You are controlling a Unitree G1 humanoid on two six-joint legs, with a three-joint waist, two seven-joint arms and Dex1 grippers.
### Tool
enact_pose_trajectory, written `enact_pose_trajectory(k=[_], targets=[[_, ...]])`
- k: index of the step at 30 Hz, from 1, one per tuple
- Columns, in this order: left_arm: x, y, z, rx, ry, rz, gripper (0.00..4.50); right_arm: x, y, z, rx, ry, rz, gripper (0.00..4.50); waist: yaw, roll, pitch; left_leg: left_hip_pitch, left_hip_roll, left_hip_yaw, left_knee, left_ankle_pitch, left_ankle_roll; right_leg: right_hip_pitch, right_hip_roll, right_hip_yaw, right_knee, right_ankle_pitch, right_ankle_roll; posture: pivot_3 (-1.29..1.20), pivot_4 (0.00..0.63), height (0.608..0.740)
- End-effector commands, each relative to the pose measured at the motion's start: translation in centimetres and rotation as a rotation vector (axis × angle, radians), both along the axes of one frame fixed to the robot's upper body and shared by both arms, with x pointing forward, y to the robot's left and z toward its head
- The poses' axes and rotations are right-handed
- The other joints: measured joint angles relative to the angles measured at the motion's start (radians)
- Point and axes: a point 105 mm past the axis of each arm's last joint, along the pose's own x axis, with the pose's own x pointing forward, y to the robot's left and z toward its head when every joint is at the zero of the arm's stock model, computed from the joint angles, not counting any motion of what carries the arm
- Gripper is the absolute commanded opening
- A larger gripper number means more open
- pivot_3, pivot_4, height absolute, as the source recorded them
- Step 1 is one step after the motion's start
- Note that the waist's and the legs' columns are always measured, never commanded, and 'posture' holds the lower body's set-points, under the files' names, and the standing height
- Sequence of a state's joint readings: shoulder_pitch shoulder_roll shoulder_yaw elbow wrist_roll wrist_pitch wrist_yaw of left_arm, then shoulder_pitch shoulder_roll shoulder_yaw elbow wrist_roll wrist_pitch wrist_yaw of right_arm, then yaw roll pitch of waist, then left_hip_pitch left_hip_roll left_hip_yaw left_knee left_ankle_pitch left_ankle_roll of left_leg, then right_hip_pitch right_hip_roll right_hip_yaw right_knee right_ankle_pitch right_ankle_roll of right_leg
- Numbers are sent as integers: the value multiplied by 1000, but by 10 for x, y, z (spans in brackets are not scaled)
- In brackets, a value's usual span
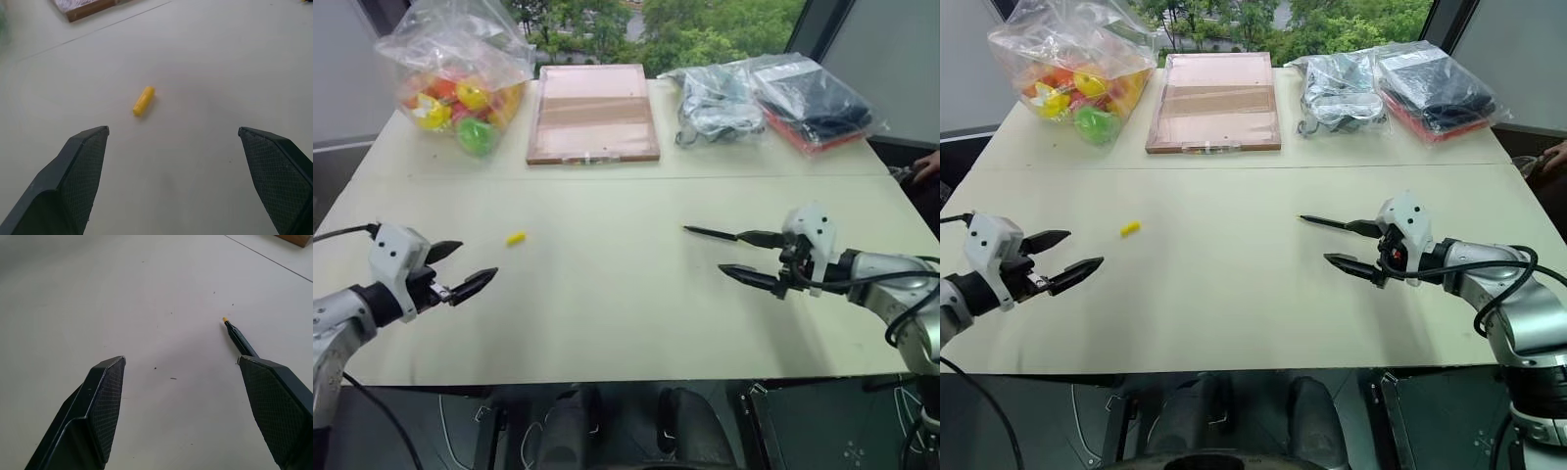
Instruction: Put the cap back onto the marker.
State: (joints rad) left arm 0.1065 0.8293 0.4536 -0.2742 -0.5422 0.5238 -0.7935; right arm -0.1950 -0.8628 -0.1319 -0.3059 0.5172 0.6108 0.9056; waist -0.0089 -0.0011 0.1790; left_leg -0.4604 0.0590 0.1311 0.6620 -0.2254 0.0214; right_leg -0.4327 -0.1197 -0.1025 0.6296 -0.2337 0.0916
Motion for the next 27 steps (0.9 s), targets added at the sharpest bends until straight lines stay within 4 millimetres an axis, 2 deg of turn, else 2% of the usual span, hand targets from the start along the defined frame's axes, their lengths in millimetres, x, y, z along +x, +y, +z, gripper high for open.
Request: enact_pose_trajectory(k=[1,7,14,27], targets=[[-2,6,11,-6,-37,26,4440,-2,3,8,-4,-37,13,3813,1,0,0,0,0,0,0,0,0,0,0,0,0,0,0,0,150,740],[-3,23,13,-43,-53,104,4440,-2,1,8,-11,-45,6,3813,-1,0,0,0,0,0,0,0,0,0,0,0,0,0,0,0,150,740],[-8,31,5,-46,-18,117,4440,2,2,8,-12,-56,6,3813,0,0,0,0,0,0,0,0,0,0,0,0,0,0,0,0,150,740],[-5,29,6,-43,-25,102,4440,2,1,7,-15,-64,0,3813,0,0,0,0,0,0,0,0,0,0,0,0,0,0,0,0,150,740]])
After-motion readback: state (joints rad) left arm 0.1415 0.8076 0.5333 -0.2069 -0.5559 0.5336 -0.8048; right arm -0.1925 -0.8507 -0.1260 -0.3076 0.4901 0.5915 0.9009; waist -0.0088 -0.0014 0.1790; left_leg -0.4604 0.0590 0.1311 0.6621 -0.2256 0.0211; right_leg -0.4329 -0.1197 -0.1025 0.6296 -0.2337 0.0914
